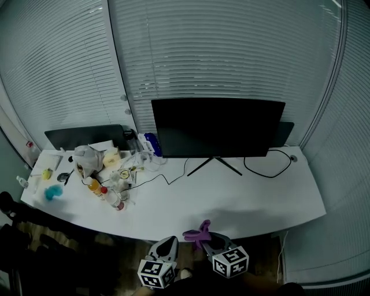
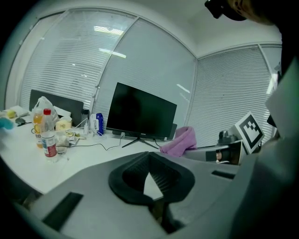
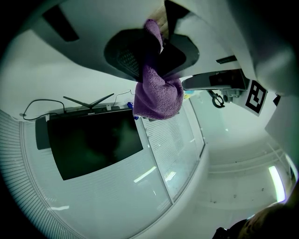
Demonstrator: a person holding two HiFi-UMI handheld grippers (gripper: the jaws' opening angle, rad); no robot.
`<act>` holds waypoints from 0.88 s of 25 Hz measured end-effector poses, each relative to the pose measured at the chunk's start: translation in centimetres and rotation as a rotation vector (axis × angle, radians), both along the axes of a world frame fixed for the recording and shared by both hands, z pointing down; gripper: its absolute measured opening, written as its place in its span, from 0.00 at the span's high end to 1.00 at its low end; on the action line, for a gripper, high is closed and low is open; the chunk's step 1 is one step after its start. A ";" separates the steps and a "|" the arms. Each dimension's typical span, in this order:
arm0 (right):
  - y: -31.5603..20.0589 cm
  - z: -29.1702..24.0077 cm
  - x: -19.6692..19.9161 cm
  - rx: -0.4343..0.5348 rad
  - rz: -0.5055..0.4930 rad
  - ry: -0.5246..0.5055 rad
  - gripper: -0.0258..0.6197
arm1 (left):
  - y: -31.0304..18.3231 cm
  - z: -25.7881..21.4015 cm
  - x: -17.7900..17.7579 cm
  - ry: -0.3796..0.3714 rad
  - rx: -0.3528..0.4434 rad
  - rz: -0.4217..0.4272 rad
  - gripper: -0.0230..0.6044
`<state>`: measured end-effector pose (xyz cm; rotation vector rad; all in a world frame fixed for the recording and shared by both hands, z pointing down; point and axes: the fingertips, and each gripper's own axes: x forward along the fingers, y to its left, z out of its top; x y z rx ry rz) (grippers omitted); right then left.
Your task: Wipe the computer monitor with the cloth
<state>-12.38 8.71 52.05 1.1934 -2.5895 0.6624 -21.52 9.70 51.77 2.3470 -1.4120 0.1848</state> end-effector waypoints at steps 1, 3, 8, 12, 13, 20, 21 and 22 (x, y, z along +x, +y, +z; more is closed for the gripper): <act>0.0 0.1 0.1 -0.002 0.001 0.000 0.84 | 0.0 0.0 0.2 -0.003 -0.001 0.003 0.95; 0.1 0.1 0.4 -0.006 0.005 0.000 0.84 | 0.1 0.1 0.6 -0.006 -0.002 0.012 0.95; 0.1 0.4 1.0 -0.011 0.017 -0.008 0.84 | 0.2 0.1 1.3 -0.008 0.002 0.030 0.95; 0.3 0.5 1.2 -0.013 0.027 -0.010 0.84 | 0.4 0.1 1.6 -0.011 0.006 0.046 0.95; 0.4 0.5 1.2 -0.015 0.029 -0.011 0.84 | 0.4 0.1 1.7 -0.012 0.008 0.049 0.95; 0.6 0.3 0.8 -0.017 0.032 -0.020 0.84 | 0.7 0.0 1.3 -0.015 0.013 0.050 0.95; 0.7 0.4 0.7 -0.018 0.030 -0.022 0.84 | 0.8 -0.1 1.1 -0.015 0.014 0.049 0.95; 0.7 0.4 0.5 -0.019 0.028 -0.024 0.84 | 0.9 -0.1 1.0 -0.016 0.014 0.048 0.95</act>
